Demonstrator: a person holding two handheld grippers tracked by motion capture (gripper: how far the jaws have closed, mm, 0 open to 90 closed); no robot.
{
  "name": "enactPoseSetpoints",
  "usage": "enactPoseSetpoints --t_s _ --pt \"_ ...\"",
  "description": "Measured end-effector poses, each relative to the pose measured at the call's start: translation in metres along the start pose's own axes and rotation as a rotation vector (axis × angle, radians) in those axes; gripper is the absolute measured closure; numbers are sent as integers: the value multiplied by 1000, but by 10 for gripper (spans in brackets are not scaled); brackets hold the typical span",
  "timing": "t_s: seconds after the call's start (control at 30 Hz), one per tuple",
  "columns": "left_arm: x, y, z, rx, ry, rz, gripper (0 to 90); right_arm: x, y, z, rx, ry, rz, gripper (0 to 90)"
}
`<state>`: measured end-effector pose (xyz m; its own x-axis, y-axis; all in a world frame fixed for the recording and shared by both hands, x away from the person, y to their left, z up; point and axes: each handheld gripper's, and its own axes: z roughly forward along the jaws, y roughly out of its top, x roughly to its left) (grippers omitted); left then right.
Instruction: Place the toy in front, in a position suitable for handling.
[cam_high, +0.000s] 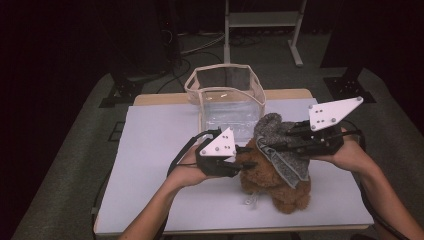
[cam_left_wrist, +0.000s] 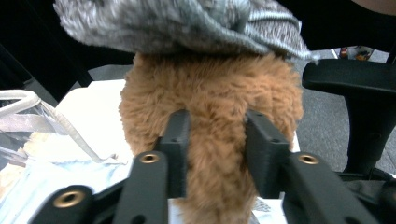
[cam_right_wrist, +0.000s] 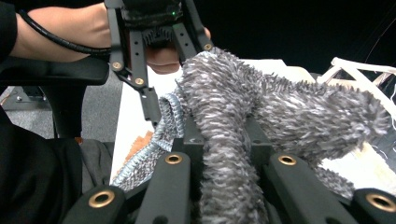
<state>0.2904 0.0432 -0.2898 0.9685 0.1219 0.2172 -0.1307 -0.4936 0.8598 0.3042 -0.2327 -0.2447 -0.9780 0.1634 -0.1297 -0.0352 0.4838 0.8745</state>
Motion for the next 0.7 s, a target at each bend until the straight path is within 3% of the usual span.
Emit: enactPoseSetpoints --t_s 0.37,0.5,0.57,0.7 --pt "1 1 0 -8 -4 -18 706 0 -1 -18 -32 -33 5 757" --pt "2 0 -1 -5 -5 -22 692 -1 -7 -27 -19 -48 21 758" --pt "3 0 -2 -3 -4 -24 669 -2 -12 -27 -8 -50 35 758" --pt "5 0 -6 4 -5 -44 532 -4 -22 -14 8 -26 62 757"
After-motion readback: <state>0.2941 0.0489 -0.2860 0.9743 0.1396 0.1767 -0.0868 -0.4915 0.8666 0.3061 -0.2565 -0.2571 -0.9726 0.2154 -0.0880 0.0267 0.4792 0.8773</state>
